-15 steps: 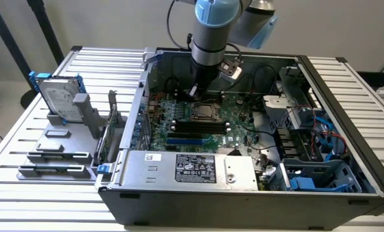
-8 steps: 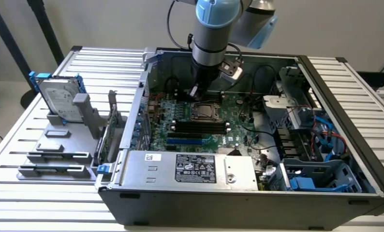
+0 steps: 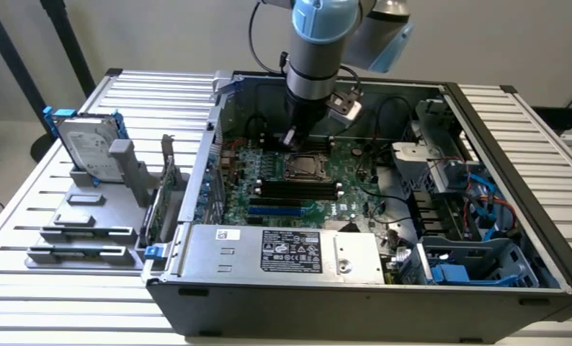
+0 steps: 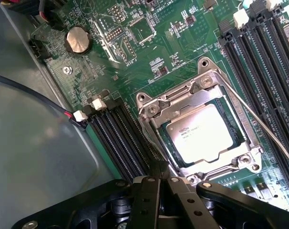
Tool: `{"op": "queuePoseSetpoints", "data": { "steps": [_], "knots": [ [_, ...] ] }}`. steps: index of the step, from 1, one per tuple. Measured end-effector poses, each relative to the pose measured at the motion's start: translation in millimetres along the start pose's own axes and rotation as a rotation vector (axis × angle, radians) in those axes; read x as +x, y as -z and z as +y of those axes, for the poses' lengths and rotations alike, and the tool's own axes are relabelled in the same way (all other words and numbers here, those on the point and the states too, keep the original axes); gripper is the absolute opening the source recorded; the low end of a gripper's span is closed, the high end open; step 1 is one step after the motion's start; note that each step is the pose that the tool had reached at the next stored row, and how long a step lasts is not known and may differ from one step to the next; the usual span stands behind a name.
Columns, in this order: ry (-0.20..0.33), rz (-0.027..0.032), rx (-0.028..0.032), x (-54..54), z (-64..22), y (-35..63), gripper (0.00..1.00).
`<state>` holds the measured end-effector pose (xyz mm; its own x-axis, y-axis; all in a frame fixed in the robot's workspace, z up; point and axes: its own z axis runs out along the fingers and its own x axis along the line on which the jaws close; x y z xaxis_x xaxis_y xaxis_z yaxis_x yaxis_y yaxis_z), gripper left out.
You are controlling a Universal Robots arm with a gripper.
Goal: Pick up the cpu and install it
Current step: 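Install the first cpu locking lever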
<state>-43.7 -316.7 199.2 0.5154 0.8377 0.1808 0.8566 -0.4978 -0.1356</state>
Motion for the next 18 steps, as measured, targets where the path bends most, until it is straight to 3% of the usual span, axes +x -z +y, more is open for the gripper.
{"op": "queuePoseSetpoints", "data": {
  "steps": [18],
  "knots": [
    [0.011,-0.0020,0.0019,2.6,11.4,-1.1,0.11]
  ]
}}
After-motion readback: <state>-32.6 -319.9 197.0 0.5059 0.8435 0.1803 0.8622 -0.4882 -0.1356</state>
